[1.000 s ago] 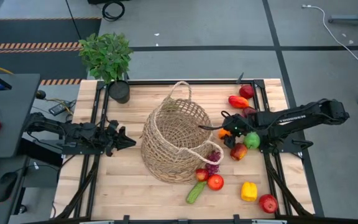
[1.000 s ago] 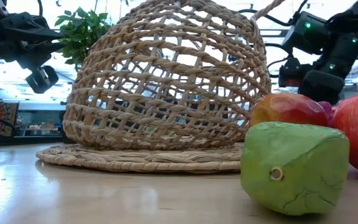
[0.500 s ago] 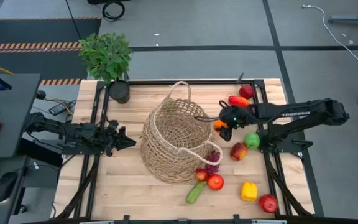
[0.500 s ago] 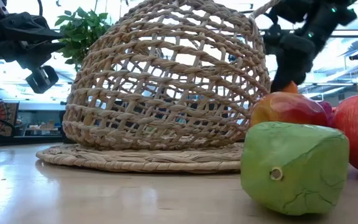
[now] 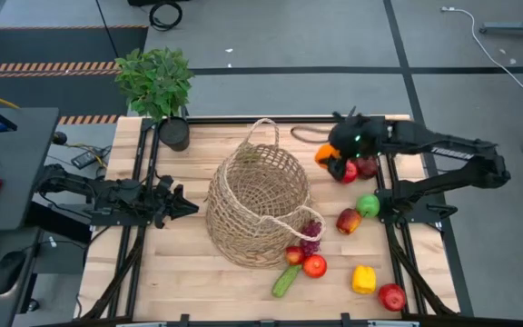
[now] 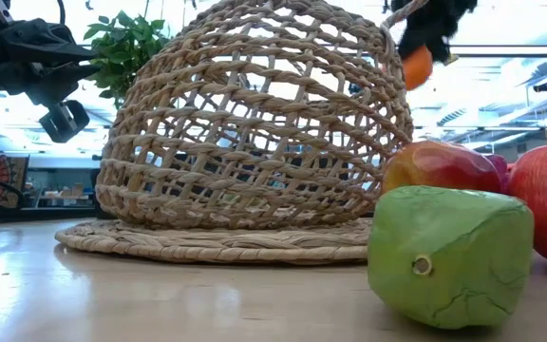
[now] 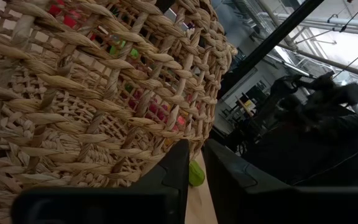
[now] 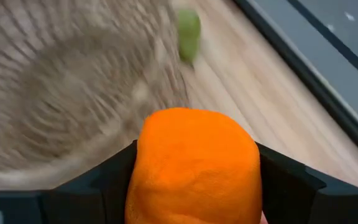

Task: Build produce basket
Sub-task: Put the orange into the brown basket

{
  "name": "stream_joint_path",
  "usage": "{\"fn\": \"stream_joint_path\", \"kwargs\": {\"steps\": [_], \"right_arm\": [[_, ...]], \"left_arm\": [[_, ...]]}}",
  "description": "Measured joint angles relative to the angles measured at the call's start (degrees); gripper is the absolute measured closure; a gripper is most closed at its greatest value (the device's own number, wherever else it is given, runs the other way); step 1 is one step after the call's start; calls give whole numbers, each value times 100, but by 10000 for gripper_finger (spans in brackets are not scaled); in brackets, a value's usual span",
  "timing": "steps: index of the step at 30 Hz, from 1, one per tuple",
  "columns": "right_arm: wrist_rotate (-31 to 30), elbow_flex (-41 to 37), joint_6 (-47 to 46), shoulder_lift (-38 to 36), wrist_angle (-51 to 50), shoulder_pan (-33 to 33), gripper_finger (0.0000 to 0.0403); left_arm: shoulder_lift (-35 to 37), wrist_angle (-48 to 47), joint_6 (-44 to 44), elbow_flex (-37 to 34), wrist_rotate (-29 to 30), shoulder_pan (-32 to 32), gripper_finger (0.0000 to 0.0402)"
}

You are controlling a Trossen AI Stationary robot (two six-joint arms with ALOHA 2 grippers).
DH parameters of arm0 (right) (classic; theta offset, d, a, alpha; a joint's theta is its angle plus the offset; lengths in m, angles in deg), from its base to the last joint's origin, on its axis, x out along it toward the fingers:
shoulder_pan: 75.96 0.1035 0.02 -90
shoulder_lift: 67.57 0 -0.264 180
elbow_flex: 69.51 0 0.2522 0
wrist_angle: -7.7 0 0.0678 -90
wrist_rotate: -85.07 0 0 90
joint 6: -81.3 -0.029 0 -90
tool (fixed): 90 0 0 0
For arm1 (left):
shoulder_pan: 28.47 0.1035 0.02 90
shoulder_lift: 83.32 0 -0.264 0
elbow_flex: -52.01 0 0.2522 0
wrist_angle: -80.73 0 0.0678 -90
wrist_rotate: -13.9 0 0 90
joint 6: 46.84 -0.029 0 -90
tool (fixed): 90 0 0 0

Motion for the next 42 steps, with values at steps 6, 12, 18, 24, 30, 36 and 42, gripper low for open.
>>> {"fn": "stream_joint_path", "kwargs": {"steps": [6, 12, 18, 24, 30, 36, 42], "right_arm": [[903, 988, -409, -5, 428, -137, 131], [1842, 1499, -1445, -49, 1459, -208, 131], [2377, 1527, -2545, -86, 2605, -229, 131], [2457, 1527, -3598, -73, 3372, -295, 131], [2458, 1524, -3778, -71, 3466, -384, 131], [2458, 1524, -3692, -71, 3466, -385, 131], [2608, 1522, -3214, -71, 3488, -385, 131]], "left_arm": [[0, 2, 2, -2, 0, -1, 342], [0, 0, 2, 0, 0, 1, 343], [0, 2, 1, -1, 0, 1, 344], [0, 2, 2, -2, 0, 2, 339], [0, 0, 0, -2, 0, 1, 342], [0, 1, 2, -1, 0, 0, 342], [0, 0, 2, 0, 0, 2, 339]]}}
